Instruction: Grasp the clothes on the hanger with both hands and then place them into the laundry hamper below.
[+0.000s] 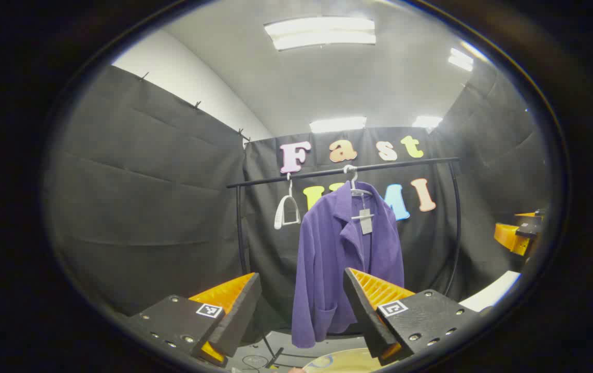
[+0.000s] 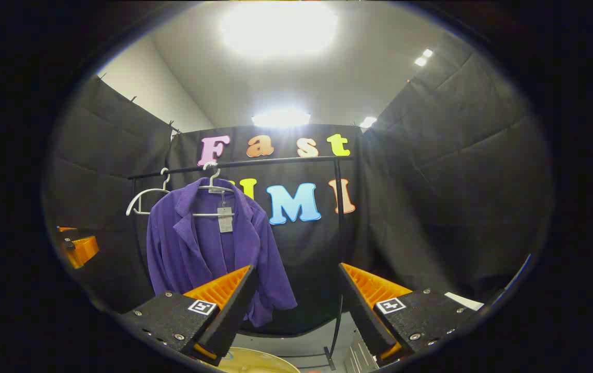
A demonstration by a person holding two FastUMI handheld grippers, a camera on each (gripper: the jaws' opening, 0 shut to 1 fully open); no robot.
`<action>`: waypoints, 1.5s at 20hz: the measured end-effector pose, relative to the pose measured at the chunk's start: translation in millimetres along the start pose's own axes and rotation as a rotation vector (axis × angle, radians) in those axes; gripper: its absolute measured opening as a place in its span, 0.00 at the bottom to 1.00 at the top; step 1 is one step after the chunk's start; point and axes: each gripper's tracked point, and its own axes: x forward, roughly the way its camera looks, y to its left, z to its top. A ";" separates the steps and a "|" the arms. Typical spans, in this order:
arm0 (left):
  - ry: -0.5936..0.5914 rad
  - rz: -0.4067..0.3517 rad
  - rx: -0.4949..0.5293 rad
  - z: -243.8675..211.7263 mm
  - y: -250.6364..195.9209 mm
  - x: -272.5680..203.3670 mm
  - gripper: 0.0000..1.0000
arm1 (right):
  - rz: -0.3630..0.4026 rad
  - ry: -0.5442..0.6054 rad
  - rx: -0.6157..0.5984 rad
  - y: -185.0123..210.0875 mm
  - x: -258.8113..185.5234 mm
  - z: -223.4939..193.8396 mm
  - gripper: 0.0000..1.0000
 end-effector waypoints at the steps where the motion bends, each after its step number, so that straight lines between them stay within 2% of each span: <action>1: 0.002 0.000 0.000 -0.2 0.0 0.2 0.99 | -0.005 0.002 0.000 -2.0 0.7 0.0 0.96; 2: 0.001 -0.002 -0.001 -0.5 -0.9 1.0 0.92 | -0.009 0.003 0.001 -2.8 0.2 -0.5 0.96; 9: 0.006 -0.001 -0.007 -3.0 -1.8 6.2 0.92 | -0.019 -0.001 0.001 -4.2 6.3 0.5 0.95; 16: -0.012 -0.009 0.000 11.9 -13.5 30.7 0.92 | -0.007 -0.028 0.009 -2.8 36.2 17.4 0.95; 21: -0.027 -0.001 -0.022 27.4 -28.9 62.5 0.92 | 0.026 -0.072 0.023 3.6 74.8 39.2 0.95; 29: -0.075 0.018 -0.021 56.7 -53.9 115.6 0.92 | 0.124 -0.122 0.054 25.3 140.8 65.5 0.95; 30: -0.077 0.020 -0.021 57.7 -57.2 123.4 0.98 | 0.139 -0.124 0.054 29.9 149.4 66.9 0.95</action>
